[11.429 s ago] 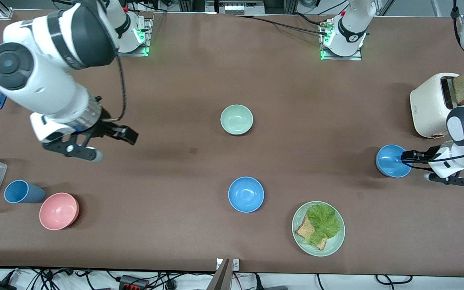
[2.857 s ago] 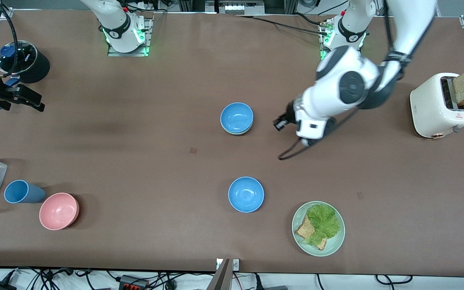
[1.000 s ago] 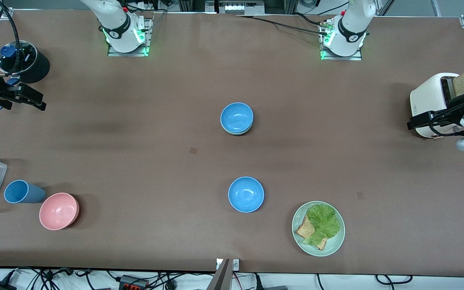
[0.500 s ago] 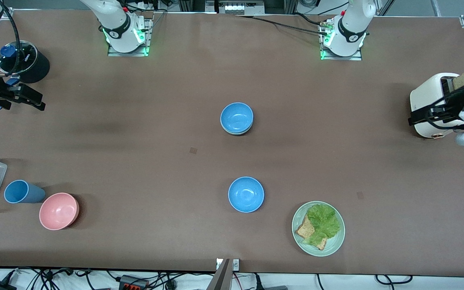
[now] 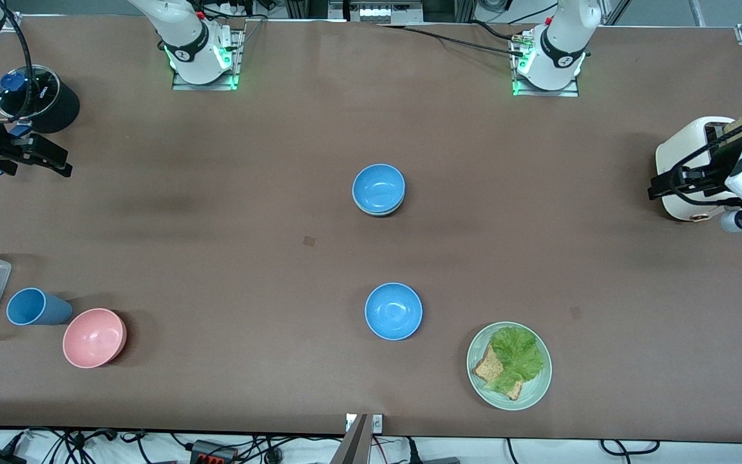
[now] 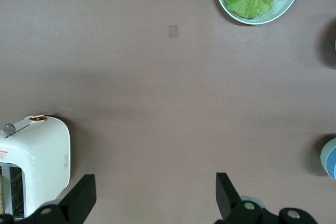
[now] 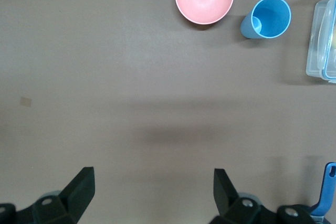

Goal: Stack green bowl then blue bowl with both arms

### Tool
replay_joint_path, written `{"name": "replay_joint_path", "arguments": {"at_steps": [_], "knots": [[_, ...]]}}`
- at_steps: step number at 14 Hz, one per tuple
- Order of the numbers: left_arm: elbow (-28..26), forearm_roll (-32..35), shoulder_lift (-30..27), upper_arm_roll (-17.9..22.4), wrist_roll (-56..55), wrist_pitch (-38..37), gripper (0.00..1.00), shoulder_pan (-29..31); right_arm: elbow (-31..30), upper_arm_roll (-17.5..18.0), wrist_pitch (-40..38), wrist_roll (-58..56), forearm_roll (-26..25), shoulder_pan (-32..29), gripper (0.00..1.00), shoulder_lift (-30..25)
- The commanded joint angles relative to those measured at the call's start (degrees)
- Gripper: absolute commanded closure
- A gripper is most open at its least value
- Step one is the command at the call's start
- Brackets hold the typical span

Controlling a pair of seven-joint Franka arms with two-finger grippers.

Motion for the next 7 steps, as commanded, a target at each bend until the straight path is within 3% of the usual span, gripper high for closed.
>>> {"name": "replay_joint_path", "arguments": {"at_steps": [1,7], "knots": [[1.0,0.8,0.2,-0.1,0.6,-0.5,0.0,-0.3,-0.1,0.1,-0.5,-0.6,-0.9,0.1,0.0,-0.8],[1.0,1.8,0.4,-0.1,1.0,-0.4,0.0,-0.3,0.0,0.1,-0.2,-0.6,-0.9,0.1,0.0,-0.7]]}}
